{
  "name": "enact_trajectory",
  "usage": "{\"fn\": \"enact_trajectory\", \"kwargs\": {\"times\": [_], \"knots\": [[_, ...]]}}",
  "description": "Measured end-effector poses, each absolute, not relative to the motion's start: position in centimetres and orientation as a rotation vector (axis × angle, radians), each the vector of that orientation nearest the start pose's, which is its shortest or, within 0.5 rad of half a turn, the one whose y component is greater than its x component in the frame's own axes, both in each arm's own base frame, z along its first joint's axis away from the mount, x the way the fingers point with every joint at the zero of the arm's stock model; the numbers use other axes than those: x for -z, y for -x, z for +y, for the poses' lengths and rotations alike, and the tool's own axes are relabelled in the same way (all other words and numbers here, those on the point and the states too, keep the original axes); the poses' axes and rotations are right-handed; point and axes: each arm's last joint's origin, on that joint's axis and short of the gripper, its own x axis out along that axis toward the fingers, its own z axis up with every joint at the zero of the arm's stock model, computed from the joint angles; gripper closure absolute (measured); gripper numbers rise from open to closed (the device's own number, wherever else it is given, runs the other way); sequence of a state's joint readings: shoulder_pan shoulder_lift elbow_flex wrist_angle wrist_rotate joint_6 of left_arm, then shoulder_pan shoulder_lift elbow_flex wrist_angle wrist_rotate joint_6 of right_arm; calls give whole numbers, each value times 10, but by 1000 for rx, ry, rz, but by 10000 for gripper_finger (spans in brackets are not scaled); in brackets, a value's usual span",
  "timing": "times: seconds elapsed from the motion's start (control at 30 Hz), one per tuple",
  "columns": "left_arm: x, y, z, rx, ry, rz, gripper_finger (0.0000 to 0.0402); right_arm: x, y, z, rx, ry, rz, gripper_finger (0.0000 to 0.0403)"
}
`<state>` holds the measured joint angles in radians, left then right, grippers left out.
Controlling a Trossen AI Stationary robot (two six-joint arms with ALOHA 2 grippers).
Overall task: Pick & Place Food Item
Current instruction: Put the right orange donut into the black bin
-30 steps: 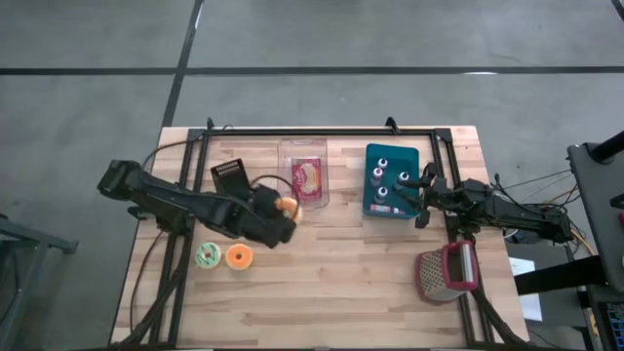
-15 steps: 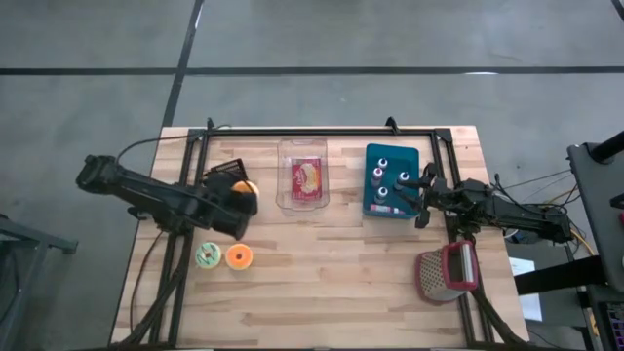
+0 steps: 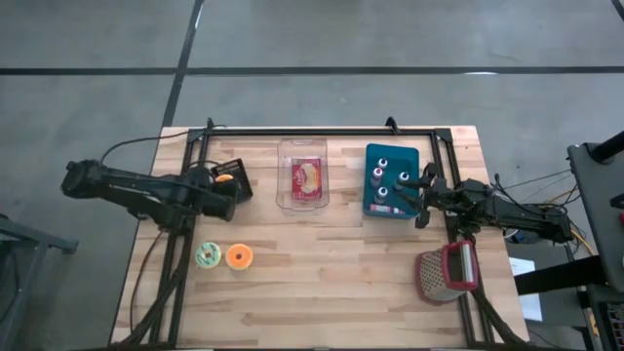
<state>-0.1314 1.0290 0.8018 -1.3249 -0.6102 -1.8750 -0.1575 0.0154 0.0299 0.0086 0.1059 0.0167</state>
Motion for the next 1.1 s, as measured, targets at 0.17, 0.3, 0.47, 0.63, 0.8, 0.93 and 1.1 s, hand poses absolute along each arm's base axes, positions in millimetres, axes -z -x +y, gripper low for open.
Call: {"fn": "enact_trajectory", "kwargs": {"times": [0.17, 0.3, 0.47, 0.63, 0.8, 0.93, 1.1], "knots": [[-237, -137, 9, -1507, 929, 585, 291, -173, -95, -18, 263, -16, -23, 262], [-235, -141, 22, -1505, 881, 629, 291, -173, -95, -18, 263, -15, -22, 262], [-231, -146, 35, -1508, 872, 663, 291, -173, -95, -18, 263, -15, -19, 262], [-218, -145, 41, -1524, 878, 679, 291, -173, -95, -18, 263, -16, -20, 262], [-204, -148, 47, -1471, 862, 688, 291, -173, -95, -18, 263, -16, -20, 262], [-197, -146, 49, -1489, 873, 688, 291, -173, -95, -18, 263, -15, -20, 262], [-194, -144, 51, -1502, 913, 715, 291, -173, -95, -18, 263, -15, -20, 262]]}}
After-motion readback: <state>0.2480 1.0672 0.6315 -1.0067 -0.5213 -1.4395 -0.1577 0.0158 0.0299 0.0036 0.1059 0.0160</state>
